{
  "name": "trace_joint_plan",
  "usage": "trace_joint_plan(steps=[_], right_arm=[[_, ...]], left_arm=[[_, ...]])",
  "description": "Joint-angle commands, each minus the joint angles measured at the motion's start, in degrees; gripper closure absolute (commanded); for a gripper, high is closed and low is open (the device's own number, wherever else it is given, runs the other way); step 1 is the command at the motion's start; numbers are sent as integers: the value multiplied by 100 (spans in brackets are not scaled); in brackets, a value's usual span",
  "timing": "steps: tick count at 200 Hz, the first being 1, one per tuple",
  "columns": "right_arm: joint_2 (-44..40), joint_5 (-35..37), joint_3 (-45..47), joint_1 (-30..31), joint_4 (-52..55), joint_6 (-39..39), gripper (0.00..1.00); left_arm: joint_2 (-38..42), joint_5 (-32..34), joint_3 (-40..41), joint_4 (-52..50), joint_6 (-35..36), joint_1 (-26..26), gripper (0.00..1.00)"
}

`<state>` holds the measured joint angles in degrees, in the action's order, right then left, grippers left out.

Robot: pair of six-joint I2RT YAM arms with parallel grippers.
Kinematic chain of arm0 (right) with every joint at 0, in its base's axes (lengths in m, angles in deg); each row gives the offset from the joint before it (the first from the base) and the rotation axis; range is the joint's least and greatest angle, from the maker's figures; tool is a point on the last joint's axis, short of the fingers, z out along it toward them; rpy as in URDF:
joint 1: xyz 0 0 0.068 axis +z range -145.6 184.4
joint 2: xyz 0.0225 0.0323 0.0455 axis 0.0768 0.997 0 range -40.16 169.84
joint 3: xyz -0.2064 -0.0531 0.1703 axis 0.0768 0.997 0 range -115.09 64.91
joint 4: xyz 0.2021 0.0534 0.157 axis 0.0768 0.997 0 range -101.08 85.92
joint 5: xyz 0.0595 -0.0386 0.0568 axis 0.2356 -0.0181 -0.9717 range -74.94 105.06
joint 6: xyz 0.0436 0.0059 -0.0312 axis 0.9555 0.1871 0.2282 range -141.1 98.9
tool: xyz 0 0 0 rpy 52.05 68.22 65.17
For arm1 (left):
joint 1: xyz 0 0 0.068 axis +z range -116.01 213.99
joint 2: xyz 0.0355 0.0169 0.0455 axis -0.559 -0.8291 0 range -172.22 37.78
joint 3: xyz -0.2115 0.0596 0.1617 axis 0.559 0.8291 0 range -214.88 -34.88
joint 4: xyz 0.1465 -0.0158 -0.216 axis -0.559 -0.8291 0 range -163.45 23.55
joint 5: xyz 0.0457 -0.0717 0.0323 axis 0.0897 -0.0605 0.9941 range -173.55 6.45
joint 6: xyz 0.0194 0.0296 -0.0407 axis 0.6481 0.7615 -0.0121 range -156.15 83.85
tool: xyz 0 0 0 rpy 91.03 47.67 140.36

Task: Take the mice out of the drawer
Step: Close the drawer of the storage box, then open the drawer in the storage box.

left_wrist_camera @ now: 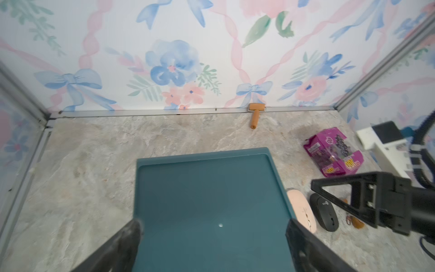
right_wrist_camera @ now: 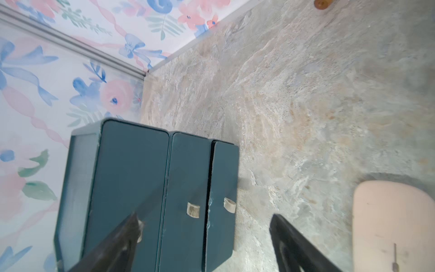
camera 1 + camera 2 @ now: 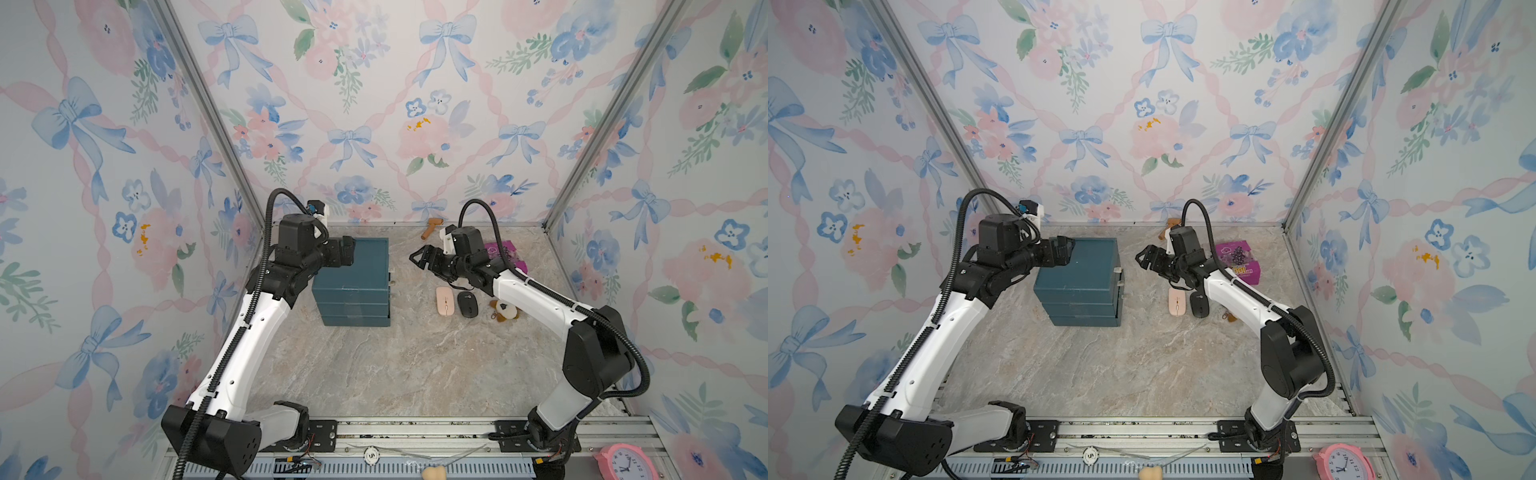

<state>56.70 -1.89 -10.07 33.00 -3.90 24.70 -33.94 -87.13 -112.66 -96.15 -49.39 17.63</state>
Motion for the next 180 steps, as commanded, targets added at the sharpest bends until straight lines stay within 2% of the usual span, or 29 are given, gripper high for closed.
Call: trace_joint_plan(steps=[1,31,58,97,145,180], right_arm=[[99,-589,121,-65,-513,317,24],[386,-823,187,-73,-890,558,35],[623,-980,221,-74,-1230,784,41],[972,-1280,121,-5,-1430,896,44],[1412,-1809,-52,246,-1454,860,56],[1604,-2039,-112,364,-1524,878,58]], left_arm=[[-256,-12,127,528,148,-408,2],[-514,36,432,1113,61,-826,2],[-683,210,569,1267,-4,-1004,2],[-718,371,758,1328,-53,-1053,2],[-731,457,896,1326,-226,-1067,2],[-748,481,909,1326,-276,-1063,2]])
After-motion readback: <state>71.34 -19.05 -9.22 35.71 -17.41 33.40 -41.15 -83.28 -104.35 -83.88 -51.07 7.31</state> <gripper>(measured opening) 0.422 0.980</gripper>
